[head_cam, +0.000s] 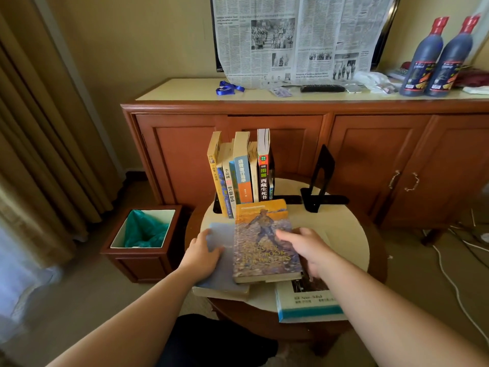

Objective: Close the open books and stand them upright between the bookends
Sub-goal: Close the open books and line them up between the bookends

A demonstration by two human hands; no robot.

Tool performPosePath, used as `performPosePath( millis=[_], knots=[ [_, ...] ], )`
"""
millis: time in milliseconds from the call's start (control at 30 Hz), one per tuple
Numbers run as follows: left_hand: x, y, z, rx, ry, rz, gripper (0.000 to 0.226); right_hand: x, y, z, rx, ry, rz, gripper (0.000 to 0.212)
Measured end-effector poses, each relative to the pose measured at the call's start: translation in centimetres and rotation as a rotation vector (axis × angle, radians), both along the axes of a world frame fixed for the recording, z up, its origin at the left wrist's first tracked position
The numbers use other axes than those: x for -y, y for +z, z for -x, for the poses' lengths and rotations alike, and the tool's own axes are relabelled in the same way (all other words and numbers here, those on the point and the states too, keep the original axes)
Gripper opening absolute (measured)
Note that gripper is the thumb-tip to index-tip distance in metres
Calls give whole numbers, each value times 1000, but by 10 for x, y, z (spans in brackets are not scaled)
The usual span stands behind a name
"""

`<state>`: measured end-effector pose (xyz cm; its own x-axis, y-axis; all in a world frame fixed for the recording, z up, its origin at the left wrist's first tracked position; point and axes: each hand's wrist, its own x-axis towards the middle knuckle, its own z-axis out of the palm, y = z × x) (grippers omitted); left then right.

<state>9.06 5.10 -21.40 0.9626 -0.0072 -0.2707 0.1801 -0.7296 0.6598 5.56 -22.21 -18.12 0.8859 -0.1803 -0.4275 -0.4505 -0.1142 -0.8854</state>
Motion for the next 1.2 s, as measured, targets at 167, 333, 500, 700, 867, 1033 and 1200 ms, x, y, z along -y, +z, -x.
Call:
performPosePath(
  millis=[167, 333, 500, 700, 867, 1033, 1200],
  knots=[
    [0, -5, 0, -4, 37, -82, 79, 50, -2, 17, -11, -65, 43, 29],
    [-4, -1, -4, -6, 85, -93, 81, 79, -10, 27, -34, -116, 86, 44],
    [-1, 3, -2, -104, 59, -136, 99, 81, -14, 27, -4, -143, 118, 63],
    [2, 1, -4, -132, 64, -175, 92, 77, -18, 30, 2, -122, 192, 58],
    [3, -1, -5, -166, 188, -36, 81, 79, -23, 28, -13, -135, 210, 64],
    [8, -5, -3, -174, 203, -26, 93, 76, -18, 28, -32, -173, 211, 62],
    [7, -8, -1, -165, 211, -58, 93, 72, -18, 31, 18, -176, 279, 41]
  ],
)
